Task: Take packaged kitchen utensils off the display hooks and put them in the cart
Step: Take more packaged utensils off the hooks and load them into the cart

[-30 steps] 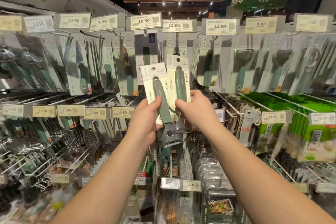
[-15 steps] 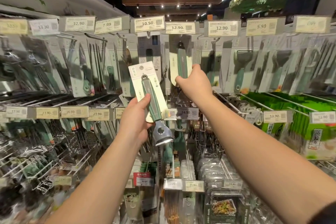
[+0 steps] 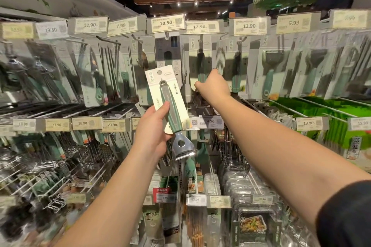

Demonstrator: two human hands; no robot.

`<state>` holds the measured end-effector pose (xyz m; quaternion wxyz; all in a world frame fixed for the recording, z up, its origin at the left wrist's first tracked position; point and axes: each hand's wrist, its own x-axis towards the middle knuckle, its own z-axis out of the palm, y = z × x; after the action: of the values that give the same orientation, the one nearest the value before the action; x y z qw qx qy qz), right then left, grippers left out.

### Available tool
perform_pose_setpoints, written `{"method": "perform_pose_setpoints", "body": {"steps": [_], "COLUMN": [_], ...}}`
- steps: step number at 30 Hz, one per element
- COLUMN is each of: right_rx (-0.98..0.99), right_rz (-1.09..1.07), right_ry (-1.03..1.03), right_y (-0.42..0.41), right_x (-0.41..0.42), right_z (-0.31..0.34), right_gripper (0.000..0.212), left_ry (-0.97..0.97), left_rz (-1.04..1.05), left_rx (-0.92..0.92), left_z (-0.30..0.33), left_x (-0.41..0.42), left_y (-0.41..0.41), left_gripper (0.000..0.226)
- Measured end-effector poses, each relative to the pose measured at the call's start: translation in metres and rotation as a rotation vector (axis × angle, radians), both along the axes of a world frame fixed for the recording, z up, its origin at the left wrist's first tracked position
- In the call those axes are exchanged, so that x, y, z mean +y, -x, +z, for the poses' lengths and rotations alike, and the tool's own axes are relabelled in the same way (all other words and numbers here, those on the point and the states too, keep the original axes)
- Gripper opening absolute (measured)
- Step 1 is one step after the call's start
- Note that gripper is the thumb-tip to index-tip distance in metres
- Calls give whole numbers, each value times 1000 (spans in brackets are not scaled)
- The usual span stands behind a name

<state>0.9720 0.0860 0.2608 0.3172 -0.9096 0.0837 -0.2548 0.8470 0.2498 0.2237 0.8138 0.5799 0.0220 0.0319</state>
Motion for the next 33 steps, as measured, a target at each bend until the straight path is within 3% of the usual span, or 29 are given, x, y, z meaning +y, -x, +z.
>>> {"method": "perform_pose_setpoints", "body": {"steps": [11, 15, 18, 20, 22, 25, 30, 33], "right_rx": [105, 132, 105, 114, 115, 74, -29, -96], "right_rz": [-21, 57, 202, 284, 334, 345, 275, 201], "right_ry": [66, 0, -90, -225, -341, -390, -332, -250], "right_y": [-5, 21, 59, 90, 114, 125, 117, 108], "right_x": [-11, -27, -43, -50, -55, -65, -84, -93], "right_z": [-12, -34, -62, -80, -88, -82, -58, -47], "right_gripper": [64, 72, 50, 31, 24, 30, 44, 54], "left_ry": [-24, -47, -65, -73, -91, -107, -139, -170], "left_rz": [-42, -80, -114, -144, -166, -215, -245, -241], "left_rx": [30, 30, 33, 34, 37, 29, -23, -57], "left_z": [-5, -12, -20, -22, -23, -20, 0, 16], "left_x": [-4, -11, -22, -34, -48, -74, -117, -139], "left_y": [-4, -7, -10, -12, -14, -17, -31, -37], "left_gripper": [22, 11, 8, 18, 20, 22, 19, 29]}}
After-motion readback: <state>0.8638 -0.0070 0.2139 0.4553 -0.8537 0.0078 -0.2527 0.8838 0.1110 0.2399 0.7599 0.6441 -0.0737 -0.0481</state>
